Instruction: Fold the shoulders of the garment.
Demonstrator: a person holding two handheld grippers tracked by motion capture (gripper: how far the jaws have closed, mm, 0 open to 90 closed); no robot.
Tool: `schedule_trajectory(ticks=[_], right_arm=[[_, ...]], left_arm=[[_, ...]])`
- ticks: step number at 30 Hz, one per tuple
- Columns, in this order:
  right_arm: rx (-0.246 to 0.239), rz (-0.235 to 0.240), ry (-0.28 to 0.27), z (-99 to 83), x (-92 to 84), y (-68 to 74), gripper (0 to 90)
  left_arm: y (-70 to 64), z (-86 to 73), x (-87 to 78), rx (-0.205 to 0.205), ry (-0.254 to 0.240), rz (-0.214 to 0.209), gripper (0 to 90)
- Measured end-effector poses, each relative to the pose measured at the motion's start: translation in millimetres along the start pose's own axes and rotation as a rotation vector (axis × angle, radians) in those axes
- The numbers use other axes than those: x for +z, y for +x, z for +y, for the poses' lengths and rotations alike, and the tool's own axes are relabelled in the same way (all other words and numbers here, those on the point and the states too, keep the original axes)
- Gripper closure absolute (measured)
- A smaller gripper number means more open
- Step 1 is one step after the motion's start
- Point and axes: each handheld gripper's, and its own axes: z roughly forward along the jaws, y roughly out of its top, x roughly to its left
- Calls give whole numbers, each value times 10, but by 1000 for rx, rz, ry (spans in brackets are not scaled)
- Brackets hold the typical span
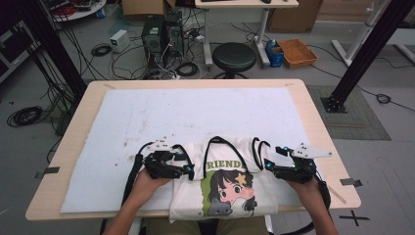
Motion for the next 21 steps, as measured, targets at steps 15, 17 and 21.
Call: schedule_trajectory(ticks=[15,17,21], right_arm=[[-248,101,236,8,347,347,877],[-239,103,205,49,297,332,881],[-182,128,122,124,96,306,882]], left_arm=[[1,14,73,42,74,60,852],[56,27,-45,24,56,45,856],[178,32,-295,-15,-2,25,856]])
